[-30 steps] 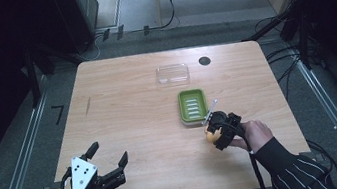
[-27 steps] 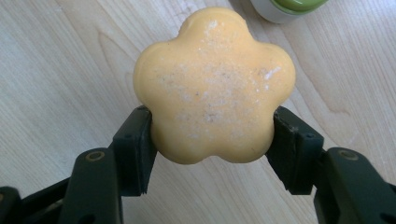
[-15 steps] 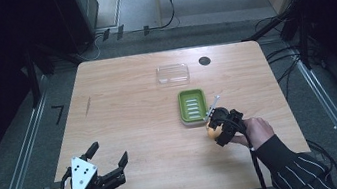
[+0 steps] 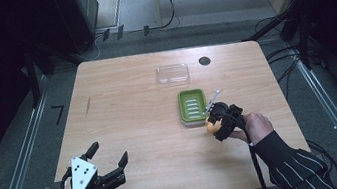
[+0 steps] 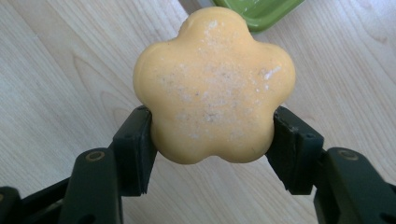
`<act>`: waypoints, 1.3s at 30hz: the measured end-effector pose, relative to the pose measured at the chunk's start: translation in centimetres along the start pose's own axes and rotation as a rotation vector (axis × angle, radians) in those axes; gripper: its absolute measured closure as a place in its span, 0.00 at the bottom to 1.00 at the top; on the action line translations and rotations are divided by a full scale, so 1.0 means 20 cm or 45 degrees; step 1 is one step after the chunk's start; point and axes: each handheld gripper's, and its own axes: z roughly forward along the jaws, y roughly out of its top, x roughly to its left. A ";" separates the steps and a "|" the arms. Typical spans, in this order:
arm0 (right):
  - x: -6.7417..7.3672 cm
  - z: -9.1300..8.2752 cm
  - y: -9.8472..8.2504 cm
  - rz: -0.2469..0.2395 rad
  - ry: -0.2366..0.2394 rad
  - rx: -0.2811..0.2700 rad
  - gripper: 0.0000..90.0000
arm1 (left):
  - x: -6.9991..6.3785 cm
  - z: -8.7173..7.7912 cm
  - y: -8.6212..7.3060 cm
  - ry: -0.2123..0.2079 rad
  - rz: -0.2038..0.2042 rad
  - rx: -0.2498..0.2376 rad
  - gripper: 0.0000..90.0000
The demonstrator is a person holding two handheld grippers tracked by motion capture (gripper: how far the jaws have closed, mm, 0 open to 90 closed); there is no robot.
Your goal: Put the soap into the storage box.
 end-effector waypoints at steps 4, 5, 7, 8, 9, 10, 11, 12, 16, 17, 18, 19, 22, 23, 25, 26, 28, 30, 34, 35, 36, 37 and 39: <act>-0.01 0.00 0.01 -0.002 -0.008 -0.012 0.44 | 0.00 0.00 0.00 0.000 0.000 0.000 0.15; -0.01 -0.01 0.02 0.001 -0.007 -0.013 0.44 | 0.00 0.00 0.00 0.000 0.000 0.001 0.15; -0.01 -0.01 0.02 -0.001 -0.011 -0.015 0.44 | 0.00 0.00 0.00 0.000 0.003 0.003 0.15; -0.02 -0.01 0.02 -0.001 -0.013 -0.021 0.44 | 0.00 0.00 0.00 0.000 0.003 0.002 0.15; -0.02 -0.01 0.03 0.007 -0.013 -0.018 0.44 | 0.00 0.00 0.00 0.000 0.003 0.003 0.15; -0.02 -0.01 0.03 0.003 -0.014 -0.025 0.44 | 0.00 0.00 0.00 0.000 0.002 0.002 0.15; -0.02 -0.02 0.03 0.013 -0.013 -0.025 0.44 | 0.00 0.00 0.00 0.001 0.002 0.003 0.15; -0.03 -0.02 0.03 0.007 -0.014 -0.027 0.44 | 0.00 0.00 0.00 0.000 0.003 0.003 0.15; -0.04 -0.02 0.04 0.012 -0.019 -0.033 0.44 | 0.00 0.00 0.00 0.000 0.004 0.003 0.15; -0.04 -0.02 0.05 0.009 -0.018 -0.036 0.44 | 0.00 0.00 0.00 0.001 0.004 0.002 0.15; -0.04 -0.03 0.05 0.010 -0.018 -0.035 0.44 | 0.00 0.00 0.00 0.001 0.004 0.003 0.15; -0.04 -0.03 0.05 0.012 -0.019 -0.036 0.44 | 0.00 0.00 0.00 0.000 0.004 0.002 0.15; -0.04 -0.02 0.06 0.007 -0.024 -0.038 0.44 | 0.00 0.00 0.00 0.001 0.004 0.002 0.15; -0.05 -0.02 0.07 0.008 -0.027 -0.041 0.44 | 0.00 0.00 0.00 0.001 0.006 0.005 0.15; -0.05 -0.01 0.08 0.009 -0.028 -0.041 0.44 | 0.00 0.00 0.00 0.000 0.004 0.003 0.15; -0.05 -0.01 0.08 0.008 -0.028 -0.048 0.44 | 0.00 0.00 0.00 0.000 0.005 0.004 0.15; -0.05 -0.02 0.09 0.015 -0.032 -0.049 0.44 | 0.00 0.00 0.00 0.000 0.005 0.004 0.15; -0.06 -0.02 0.11 0.006 -0.033 -0.062 0.44 | 0.00 0.00 0.00 0.001 0.003 0.004 0.15; -0.07 -0.02 0.13 0.002 -0.038 -0.064 0.44 | 0.00 0.00 0.00 0.001 0.004 0.006 0.15; -0.07 -0.02 0.13 0.007 -0.038 -0.059 0.44 | 0.00 0.00 0.00 0.001 0.004 0.006 0.15; -0.07 -0.02 0.13 0.007 -0.038 -0.059 0.44 | 0.00 0.00 0.00 0.002 0.003 0.006 0.15; -0.07 -0.01 0.14 0.004 -0.040 -0.063 0.44 | 0.00 0.00 0.00 0.001 0.004 0.007 0.15; -0.07 -0.01 0.15 0.000 -0.042 -0.064 0.44 | 0.00 0.00 0.00 0.001 0.002 0.004 0.15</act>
